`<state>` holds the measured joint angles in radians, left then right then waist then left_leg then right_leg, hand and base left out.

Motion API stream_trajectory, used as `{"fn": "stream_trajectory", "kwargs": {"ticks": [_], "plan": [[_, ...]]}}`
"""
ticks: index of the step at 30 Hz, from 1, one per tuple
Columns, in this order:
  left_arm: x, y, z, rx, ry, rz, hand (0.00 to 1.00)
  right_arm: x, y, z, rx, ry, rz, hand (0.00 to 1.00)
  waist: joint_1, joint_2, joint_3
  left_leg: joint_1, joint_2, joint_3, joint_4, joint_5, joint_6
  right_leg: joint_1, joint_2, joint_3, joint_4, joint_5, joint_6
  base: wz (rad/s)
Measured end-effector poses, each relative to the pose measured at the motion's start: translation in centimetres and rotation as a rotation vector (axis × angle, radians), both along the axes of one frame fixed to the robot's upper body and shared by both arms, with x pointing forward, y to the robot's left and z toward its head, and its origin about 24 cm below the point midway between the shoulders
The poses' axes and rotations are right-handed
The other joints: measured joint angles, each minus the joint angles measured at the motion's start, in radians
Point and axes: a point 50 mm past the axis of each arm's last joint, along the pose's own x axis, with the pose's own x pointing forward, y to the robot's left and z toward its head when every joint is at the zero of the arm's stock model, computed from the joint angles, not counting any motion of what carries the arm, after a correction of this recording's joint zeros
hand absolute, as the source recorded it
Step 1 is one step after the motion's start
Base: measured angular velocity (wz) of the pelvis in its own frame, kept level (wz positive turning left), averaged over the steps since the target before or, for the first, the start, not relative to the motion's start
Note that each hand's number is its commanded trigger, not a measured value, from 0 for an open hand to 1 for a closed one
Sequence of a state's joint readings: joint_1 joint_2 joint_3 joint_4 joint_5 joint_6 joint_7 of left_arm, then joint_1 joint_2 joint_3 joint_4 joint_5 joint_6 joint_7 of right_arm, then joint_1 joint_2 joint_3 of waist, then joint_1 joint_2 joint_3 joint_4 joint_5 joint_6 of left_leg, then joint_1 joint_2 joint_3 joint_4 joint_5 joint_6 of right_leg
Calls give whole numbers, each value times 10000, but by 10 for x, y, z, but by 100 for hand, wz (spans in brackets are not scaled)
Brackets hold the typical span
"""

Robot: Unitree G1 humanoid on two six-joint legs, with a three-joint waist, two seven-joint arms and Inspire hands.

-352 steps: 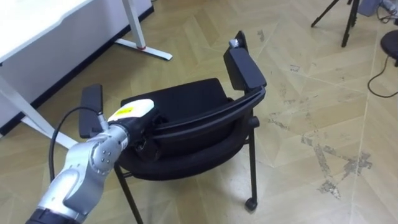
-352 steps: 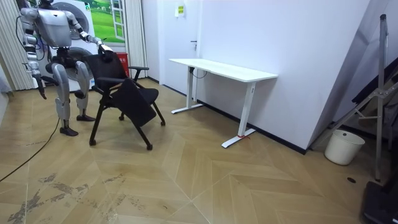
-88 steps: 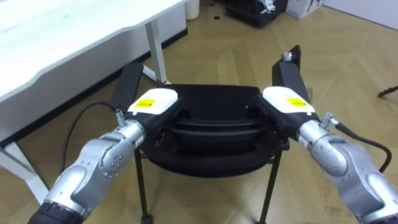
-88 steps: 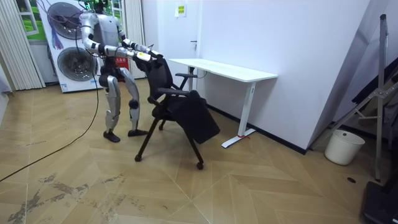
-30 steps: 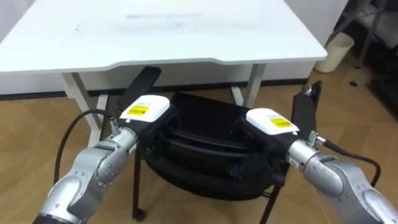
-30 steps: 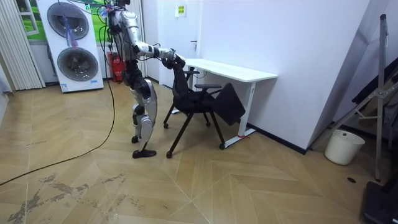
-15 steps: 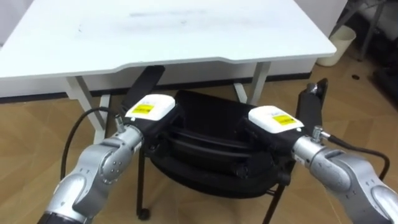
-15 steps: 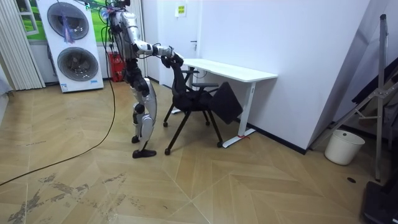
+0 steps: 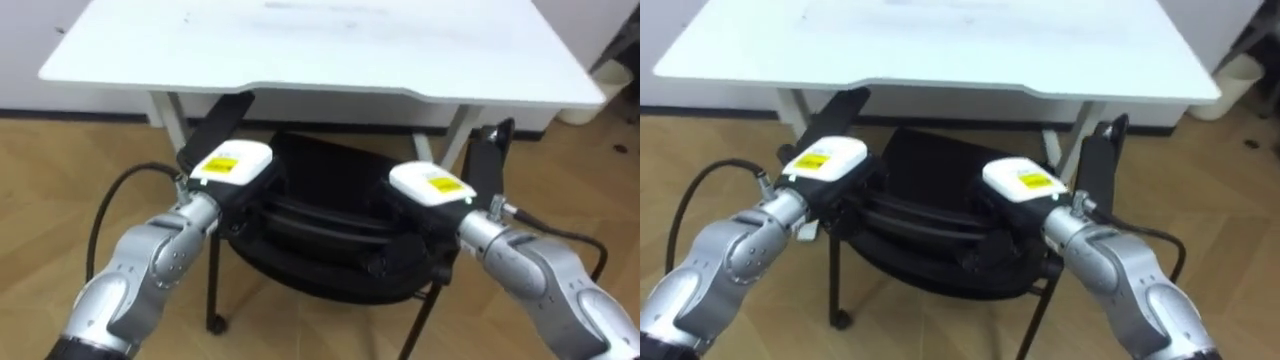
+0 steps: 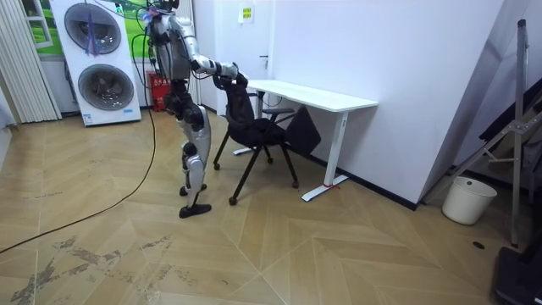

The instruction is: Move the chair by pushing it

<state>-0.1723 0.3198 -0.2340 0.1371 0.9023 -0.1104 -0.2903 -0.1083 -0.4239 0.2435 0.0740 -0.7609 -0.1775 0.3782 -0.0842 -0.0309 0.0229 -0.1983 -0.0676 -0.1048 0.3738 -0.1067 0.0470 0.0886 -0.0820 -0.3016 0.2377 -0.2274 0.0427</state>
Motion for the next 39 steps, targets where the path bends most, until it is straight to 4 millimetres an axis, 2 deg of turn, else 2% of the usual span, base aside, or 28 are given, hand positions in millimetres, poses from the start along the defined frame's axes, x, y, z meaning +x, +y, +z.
{"fn": "stream_trajectory", "kwargs": {"ticks": [1,4,13,16,22,33,39], "plan": [[0,1,0,-134,30,83,0,4,-1,3,29,135,-151,0,111,-32,-15,96,-29,38,-195,62,-6,-19,-45,21,32,-78,64,9],[1,2,4,-235,-30,318,0,12,-4,10,43,187,-583,0,199,-49,-25,131,-136,-94,-390,176,-14,19,-65,-20,-23,-40,9,11],[3,3,12,-489,-201,798,0,20,-24,19,1250,157,-2299,0,645,-159,-12,189,-210,-6,-584,153,9,143,-103,4,-220,-10,-19,7],[4,8,13,-688,-177,1087,0,21,-26,19,1326,108,-2517,0,684,-171,-12,193,-218,-16,-625,153,10,136,-109,3,-220,-9,-19,0],[3,4,23,-792,-551,947,0,21,-28,20,1551,-7,-2704,0,650,-203,-28,195,-235,-26,-672,154,13,166,-113,9,-265,-7,-16,0],[2,7,18,-735,-57,1294,0,23,-32,20,1457,-316,-3311,0,614,-226,-27,312,-237,2,-612,120,48,302,-114,27,-258,10,-6,0],[2,7,17,-800,27,1469,0,23,-33,18,1511,-222,-3497,0,615,-155,-30,257,-203,102,-433,-11,87,263,-107,152,-174,12,-1,-6]]}}
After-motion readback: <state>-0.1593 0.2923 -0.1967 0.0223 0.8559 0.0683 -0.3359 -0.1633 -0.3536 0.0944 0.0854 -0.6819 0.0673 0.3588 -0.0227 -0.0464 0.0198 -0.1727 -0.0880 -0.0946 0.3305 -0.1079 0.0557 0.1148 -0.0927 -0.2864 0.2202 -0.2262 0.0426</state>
